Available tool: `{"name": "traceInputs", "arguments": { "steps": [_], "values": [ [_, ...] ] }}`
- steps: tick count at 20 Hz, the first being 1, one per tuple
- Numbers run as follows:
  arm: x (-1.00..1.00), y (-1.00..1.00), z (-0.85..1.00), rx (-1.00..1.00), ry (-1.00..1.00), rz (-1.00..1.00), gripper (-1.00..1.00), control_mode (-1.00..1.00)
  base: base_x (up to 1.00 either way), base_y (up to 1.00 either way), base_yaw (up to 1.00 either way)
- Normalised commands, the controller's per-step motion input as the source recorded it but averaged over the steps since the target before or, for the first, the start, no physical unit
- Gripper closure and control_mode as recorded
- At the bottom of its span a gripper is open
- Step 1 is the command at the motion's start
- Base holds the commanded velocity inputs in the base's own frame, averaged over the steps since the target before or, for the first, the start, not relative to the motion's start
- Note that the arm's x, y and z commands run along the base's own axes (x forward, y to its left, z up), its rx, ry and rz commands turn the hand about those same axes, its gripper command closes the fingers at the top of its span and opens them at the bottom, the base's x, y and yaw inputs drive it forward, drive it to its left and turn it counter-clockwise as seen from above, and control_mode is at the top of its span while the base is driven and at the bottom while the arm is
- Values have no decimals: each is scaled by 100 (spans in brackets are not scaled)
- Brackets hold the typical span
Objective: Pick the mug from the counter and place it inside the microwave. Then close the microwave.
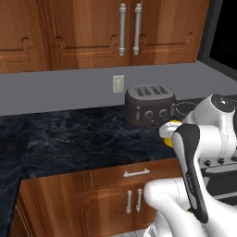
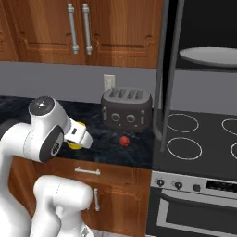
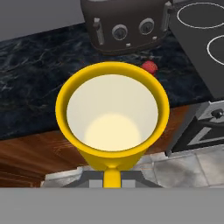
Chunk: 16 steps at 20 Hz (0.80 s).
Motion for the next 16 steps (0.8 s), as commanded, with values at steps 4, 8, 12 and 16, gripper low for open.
{"name": "traceInputs", "arguments": {
  "steps": [4, 8, 12, 16],
  "values": [
    [0, 0, 0, 0, 0, 0, 100, 100, -73, 6, -47],
    [0, 0, 0, 0, 0, 0, 100, 100, -37, 24, -85],
    [0, 0, 0, 0, 0, 0, 100, 100, -24, 3, -87],
    [0, 0, 0, 0, 0, 0, 100, 100, -1, -38, -81]
  ]
}}
